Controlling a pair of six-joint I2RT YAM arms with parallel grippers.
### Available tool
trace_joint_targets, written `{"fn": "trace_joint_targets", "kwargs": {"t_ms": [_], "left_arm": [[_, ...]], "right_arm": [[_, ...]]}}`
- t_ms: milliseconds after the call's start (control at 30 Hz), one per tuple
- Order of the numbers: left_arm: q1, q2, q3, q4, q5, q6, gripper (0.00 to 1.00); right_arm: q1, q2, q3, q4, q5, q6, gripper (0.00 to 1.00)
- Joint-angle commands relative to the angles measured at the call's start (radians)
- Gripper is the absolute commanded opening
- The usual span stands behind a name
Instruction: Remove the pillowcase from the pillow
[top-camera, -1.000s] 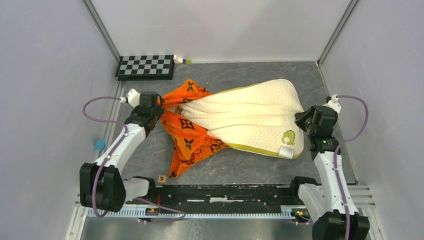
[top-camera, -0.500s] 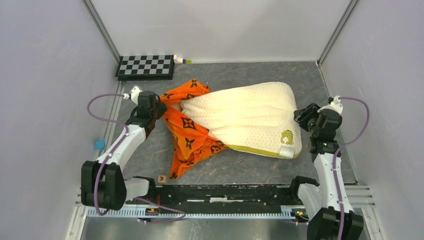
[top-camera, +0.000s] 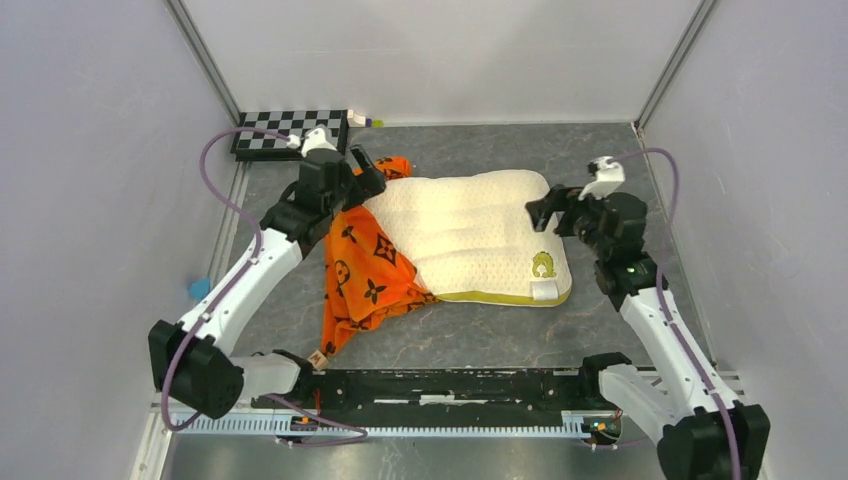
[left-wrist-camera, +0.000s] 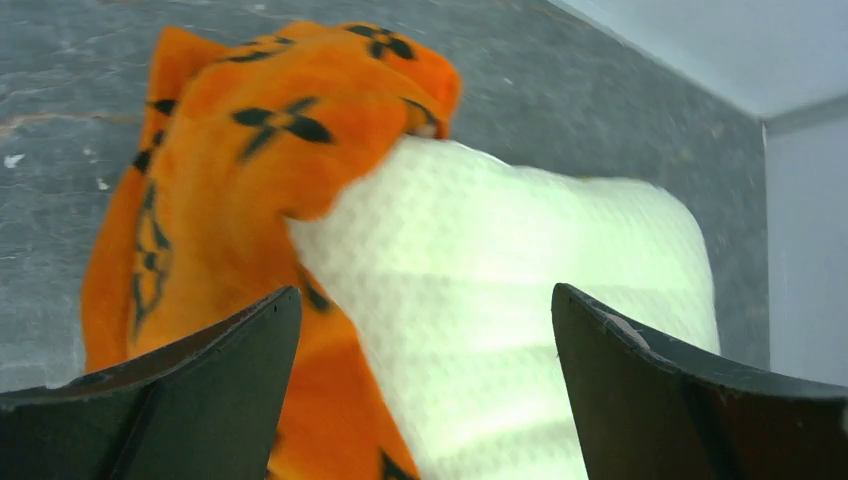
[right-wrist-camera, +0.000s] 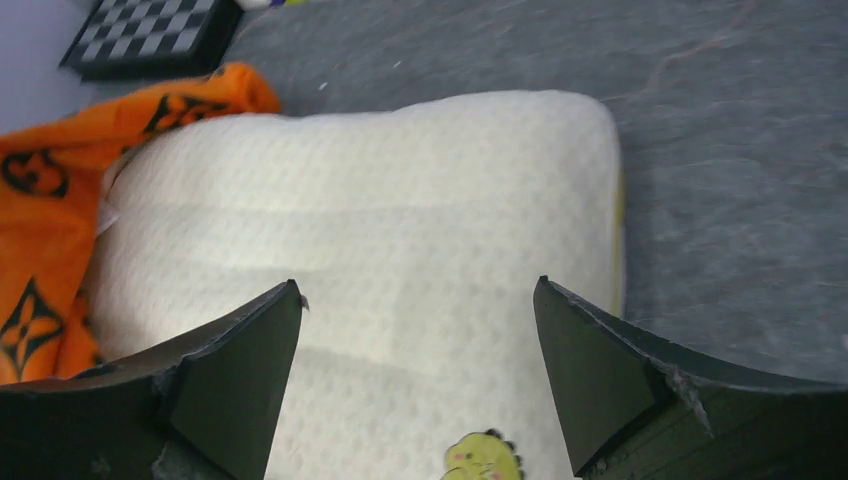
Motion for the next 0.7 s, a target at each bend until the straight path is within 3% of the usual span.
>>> {"fn": "trace_joint_targets", "kwargs": {"t_ms": [0, 200, 433, 567, 667], "left_arm": [[-0.167, -0.077, 0.134, -0.309, -0.152, 0.085, 1.0], [-0.278, -0.204, 0.051, -0.377, -0.119, 0.01, 1.0], [-0.475, -0.277, -0.092, -0.296, -0.078, -0.18, 0.97], [-0.579, -0.257, -0.097, -0.265, -0.149, -0.245, 0.98], [-0.587, -0.235, -0.099, -0.263, -0.192, -0.289, 1.0]], "right_arm": [[0.188, 0.036, 0.028, -0.102, 0.1, -0.078, 0.93], [0.443, 0.077, 0.007, -0.187, 0.32, -0.201, 0.93], [0.583, 0.088, -0.087, -0.086, 0.235, -0.302, 0.94], [0.622, 0.168, -0.083, -0.11, 0.281, -0.331, 0.95], [0.631, 0.201, -0.107, -0.095, 0.273, -0.34, 0.95]]}}
